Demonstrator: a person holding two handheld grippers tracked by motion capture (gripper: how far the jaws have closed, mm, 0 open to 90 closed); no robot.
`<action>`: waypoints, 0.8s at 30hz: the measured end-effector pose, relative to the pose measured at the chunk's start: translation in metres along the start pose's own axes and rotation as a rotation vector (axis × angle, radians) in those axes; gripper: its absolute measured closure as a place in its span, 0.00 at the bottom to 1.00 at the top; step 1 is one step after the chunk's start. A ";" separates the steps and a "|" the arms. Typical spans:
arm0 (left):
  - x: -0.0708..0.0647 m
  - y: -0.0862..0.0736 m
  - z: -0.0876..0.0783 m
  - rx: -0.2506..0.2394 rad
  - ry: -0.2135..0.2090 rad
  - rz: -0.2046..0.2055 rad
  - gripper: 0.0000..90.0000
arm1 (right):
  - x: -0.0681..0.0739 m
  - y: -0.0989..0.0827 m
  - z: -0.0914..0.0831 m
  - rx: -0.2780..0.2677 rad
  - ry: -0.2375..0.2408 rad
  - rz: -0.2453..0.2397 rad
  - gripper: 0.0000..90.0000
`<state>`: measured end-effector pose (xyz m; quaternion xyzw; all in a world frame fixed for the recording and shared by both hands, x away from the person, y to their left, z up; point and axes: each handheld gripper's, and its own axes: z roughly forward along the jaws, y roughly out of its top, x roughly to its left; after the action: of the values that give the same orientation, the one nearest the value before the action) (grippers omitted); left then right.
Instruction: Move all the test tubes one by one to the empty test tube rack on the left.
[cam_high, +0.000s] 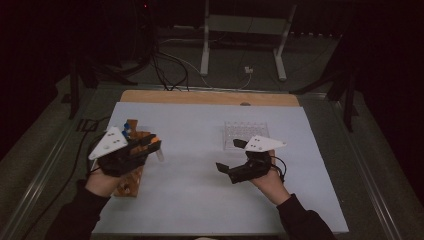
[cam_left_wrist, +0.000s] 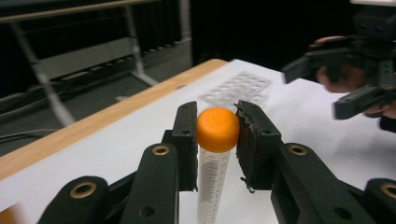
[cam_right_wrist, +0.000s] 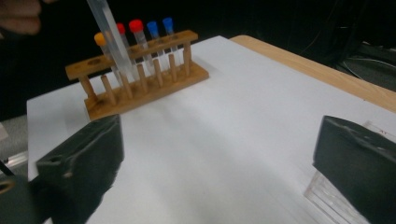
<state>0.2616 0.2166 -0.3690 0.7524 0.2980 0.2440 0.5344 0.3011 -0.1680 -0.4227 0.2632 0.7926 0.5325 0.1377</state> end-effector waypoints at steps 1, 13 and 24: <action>0.003 -0.003 -0.007 -0.002 0.014 -0.013 0.79 | 0.000 -0.001 0.000 0.001 -0.010 -0.002 0.00; 0.020 -0.034 -0.070 -0.006 0.199 -0.074 0.79 | -0.002 -0.003 -0.001 0.001 -0.013 -0.016 0.00; 0.034 -0.076 -0.062 0.055 0.245 -0.157 0.79 | -0.001 -0.004 0.000 0.011 -0.005 -0.014 0.00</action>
<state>0.2284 0.3007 -0.4203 0.7058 0.4254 0.2832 0.4906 0.3005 -0.1701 -0.4267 0.2599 0.7970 0.5264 0.1419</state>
